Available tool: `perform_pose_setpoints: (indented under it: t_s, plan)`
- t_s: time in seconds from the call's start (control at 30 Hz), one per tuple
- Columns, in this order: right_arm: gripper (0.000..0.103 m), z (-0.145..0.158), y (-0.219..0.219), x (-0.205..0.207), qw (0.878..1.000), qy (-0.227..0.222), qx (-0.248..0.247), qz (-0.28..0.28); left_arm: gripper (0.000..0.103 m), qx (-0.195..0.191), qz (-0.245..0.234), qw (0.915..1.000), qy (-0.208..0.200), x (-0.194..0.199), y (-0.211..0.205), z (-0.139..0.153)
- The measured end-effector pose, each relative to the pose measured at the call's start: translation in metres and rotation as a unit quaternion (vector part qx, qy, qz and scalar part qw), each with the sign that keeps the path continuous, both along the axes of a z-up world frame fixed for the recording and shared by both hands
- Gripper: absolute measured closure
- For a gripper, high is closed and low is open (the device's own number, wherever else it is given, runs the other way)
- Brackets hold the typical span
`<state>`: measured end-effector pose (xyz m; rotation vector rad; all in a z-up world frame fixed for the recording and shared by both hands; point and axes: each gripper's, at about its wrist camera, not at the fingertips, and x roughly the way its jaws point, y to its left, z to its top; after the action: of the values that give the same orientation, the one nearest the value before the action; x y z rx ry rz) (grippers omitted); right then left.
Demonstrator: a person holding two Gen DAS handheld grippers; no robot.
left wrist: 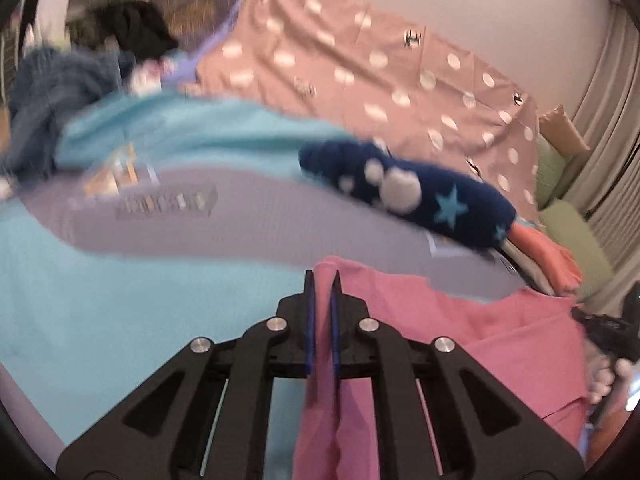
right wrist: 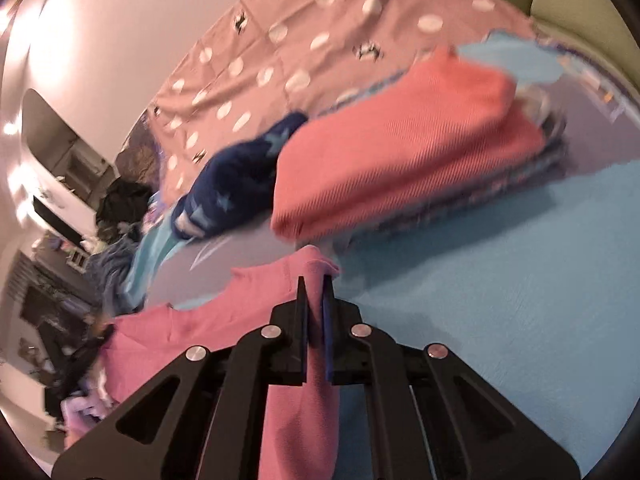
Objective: Fold small clothes
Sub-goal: 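Release the shirt and open both grippers above the folded strip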
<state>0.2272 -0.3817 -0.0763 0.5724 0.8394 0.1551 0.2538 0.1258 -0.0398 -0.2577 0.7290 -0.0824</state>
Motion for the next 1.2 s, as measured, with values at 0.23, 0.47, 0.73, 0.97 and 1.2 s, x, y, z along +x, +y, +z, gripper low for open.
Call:
perform_pose_setpoints:
  t_s: [0.23,0.47,0.73,0.97,1.2]
  plan:
    - [0.089,-0.044,0.008,0.010,0.995,0.083,-0.059,0.017,0.094,0.127,-0.027,0.9906,0.044,0.018,-0.030,-0.036]
    - [0.072,-0.010,0.000,-0.070,0.997,0.049,-0.055,0.026,0.067,0.088,0.008,0.9955,0.034,-0.033,0.013,-0.032]
    - [0.070,-0.004,0.018,-0.175,0.995,0.036,-0.031,0.088,0.045,0.040,-0.036,0.9978,0.038,-0.156,0.036,-0.025]
    - [0.070,-0.015,0.035,-0.249,0.996,0.039,-0.016,0.074,0.025,-0.007,-0.044,0.9976,0.053,-0.242,0.036,-0.045]
    - [0.059,-0.010,0.051,-0.324,0.995,0.018,-0.069,0.064,0.011,0.042,-0.069,0.9961,0.035,-0.310,0.009,-0.043]
